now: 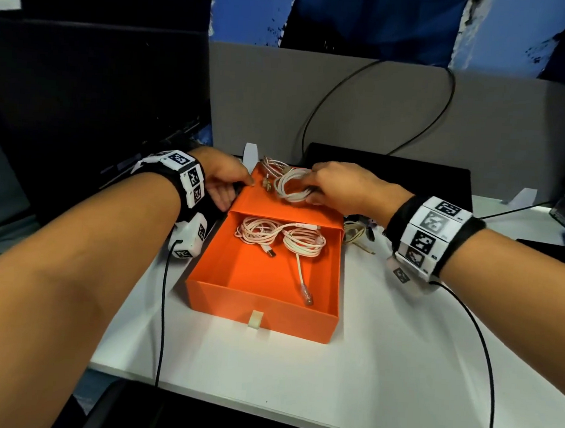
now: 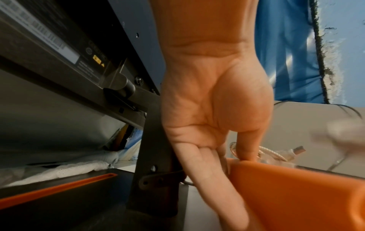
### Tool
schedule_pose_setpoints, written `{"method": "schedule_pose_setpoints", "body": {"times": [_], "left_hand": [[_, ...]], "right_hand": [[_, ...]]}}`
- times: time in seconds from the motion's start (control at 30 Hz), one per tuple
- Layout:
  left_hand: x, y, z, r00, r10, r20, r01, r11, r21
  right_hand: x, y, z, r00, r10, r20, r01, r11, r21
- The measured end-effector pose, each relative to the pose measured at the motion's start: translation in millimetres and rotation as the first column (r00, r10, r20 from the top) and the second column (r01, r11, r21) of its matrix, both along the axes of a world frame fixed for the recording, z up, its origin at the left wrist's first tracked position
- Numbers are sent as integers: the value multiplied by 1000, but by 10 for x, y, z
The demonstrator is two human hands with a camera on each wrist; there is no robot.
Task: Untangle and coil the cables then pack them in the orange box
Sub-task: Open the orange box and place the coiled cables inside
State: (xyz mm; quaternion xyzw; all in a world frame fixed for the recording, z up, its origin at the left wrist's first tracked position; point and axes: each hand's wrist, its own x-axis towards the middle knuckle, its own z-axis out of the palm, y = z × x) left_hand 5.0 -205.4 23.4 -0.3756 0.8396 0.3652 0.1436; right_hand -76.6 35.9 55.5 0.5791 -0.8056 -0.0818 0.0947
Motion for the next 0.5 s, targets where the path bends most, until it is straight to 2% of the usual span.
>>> {"method": "schedule_pose_setpoints", "body": {"times": [0.13, 0.23, 0.3, 0.5], "left_hand": [[-13, -14, -35, 999, -48, 5, 48, 998, 41], [-20, -7, -47, 997, -82, 7, 81, 995, 57], [-32, 9, -61, 998, -66, 19, 65, 997, 30], [-50, 14, -89, 999, 1, 50, -3, 999, 42]], "right_hand": [[291, 106, 174, 998, 45, -37, -50, 991, -121], [655, 140, 187, 996, 91, -8, -92, 996, -23], [809, 141, 154, 993, 105, -50, -102, 992, 69], [1174, 222, 164, 984, 148, -100, -137, 984, 111]]}}
